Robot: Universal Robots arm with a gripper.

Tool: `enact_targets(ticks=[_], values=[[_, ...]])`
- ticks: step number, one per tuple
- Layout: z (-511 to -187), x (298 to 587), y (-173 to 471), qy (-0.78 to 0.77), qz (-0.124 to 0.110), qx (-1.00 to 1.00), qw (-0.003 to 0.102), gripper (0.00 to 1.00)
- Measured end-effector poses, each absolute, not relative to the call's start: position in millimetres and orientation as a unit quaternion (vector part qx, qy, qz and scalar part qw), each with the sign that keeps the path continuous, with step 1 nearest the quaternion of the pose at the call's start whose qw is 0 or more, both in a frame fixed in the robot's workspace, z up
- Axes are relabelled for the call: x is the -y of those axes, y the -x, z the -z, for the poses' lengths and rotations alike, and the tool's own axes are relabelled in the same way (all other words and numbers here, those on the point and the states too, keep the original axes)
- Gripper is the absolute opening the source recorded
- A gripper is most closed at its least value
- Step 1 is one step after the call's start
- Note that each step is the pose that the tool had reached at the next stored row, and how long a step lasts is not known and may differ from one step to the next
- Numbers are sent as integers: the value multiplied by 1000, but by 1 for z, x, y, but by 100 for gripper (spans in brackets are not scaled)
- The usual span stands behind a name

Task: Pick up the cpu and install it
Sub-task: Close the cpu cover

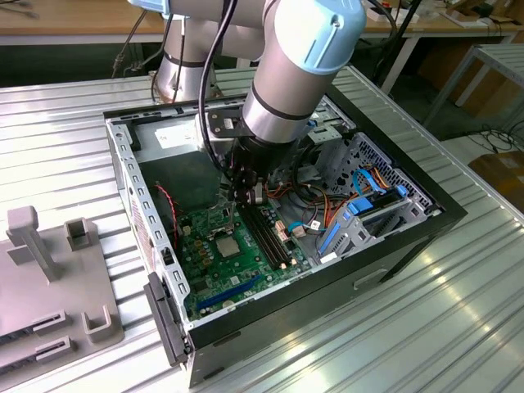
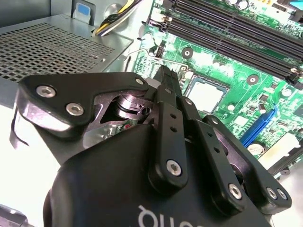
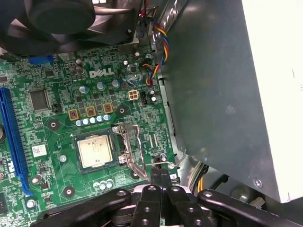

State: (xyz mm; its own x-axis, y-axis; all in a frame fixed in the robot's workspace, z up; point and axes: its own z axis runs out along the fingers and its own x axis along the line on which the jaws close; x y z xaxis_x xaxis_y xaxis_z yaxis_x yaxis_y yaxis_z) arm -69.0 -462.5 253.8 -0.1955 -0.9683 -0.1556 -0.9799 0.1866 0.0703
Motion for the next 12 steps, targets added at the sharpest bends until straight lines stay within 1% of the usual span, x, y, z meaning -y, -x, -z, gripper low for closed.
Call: enact_targets(ticks=[12], values=[[-254,468,69,633,-77,-769,38,11]])
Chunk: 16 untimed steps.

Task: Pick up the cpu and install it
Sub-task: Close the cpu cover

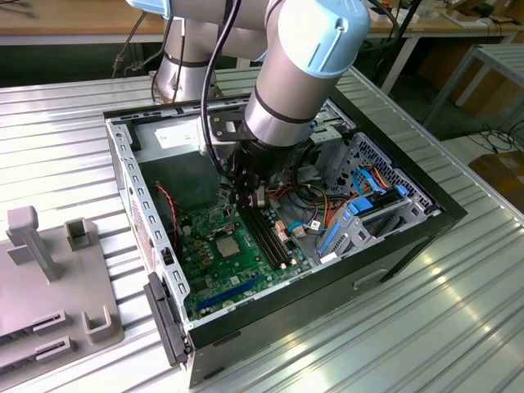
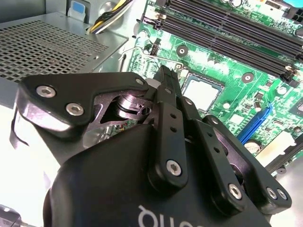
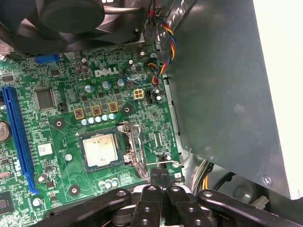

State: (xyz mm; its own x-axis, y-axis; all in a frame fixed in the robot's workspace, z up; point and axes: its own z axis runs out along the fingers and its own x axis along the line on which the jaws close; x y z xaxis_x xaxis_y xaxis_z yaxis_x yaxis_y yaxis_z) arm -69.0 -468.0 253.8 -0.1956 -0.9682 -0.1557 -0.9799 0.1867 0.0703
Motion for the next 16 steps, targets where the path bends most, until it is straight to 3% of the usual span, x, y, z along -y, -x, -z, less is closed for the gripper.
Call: enact_targets(ticks=[16], values=[[-254,474,69,633,-77,-769,38,11]])
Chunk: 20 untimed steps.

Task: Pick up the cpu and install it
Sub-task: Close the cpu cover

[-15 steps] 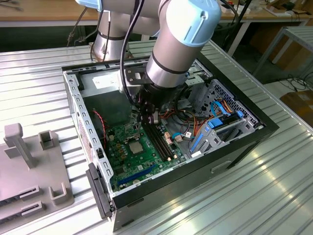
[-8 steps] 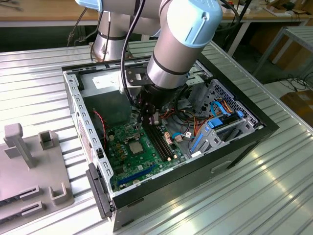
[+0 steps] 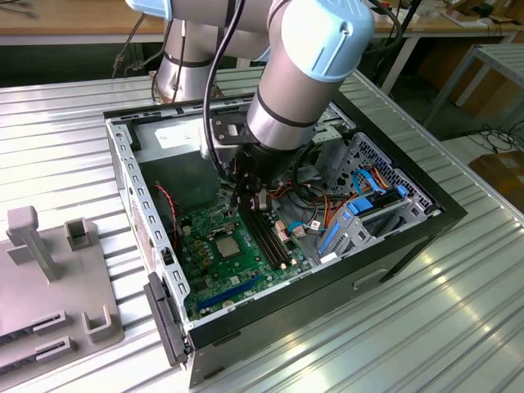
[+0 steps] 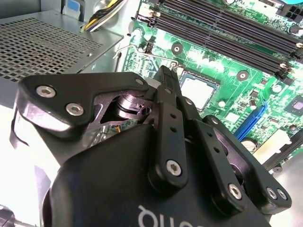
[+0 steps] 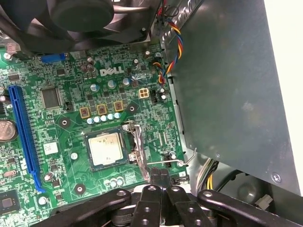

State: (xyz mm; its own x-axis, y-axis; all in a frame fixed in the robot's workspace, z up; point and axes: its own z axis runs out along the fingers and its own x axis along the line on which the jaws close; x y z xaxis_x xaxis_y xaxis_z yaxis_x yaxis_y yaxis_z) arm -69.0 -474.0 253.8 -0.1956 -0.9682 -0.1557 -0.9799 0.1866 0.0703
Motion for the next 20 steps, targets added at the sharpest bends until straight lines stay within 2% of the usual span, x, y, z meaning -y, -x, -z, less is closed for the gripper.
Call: enact_targets(ticks=[20], values=[[-254,482,69,633,-77,-769,38,11]])
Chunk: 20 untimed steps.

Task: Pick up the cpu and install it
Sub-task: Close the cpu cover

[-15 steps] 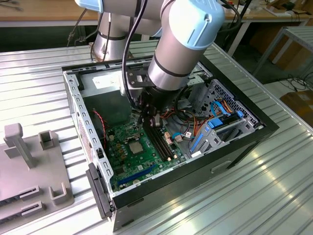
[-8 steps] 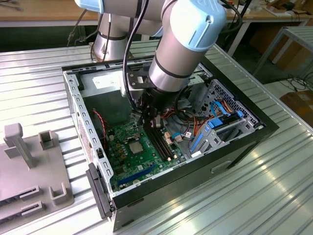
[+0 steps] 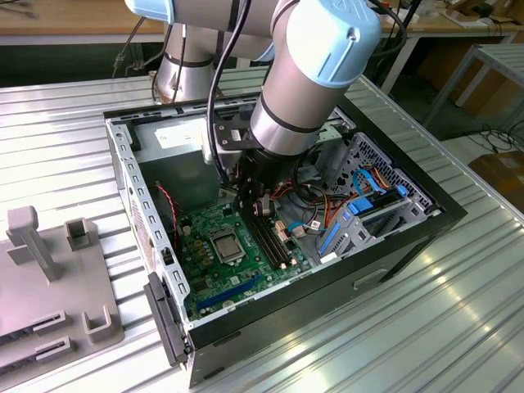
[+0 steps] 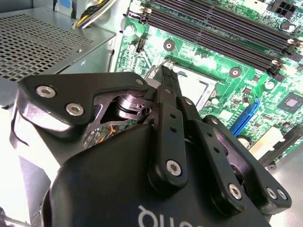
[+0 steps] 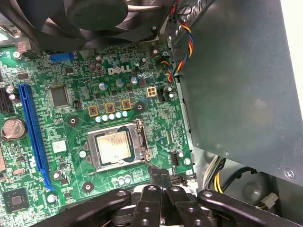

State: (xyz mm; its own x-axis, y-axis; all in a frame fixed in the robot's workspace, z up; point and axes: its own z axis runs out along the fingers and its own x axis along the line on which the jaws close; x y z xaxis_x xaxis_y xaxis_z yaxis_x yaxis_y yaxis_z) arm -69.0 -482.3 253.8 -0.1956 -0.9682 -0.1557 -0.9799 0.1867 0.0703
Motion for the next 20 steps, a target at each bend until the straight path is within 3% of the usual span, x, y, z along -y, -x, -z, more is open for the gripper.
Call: enact_targets(ticks=[20], values=[[-254,482,58,633,-77,-769,38,11]])
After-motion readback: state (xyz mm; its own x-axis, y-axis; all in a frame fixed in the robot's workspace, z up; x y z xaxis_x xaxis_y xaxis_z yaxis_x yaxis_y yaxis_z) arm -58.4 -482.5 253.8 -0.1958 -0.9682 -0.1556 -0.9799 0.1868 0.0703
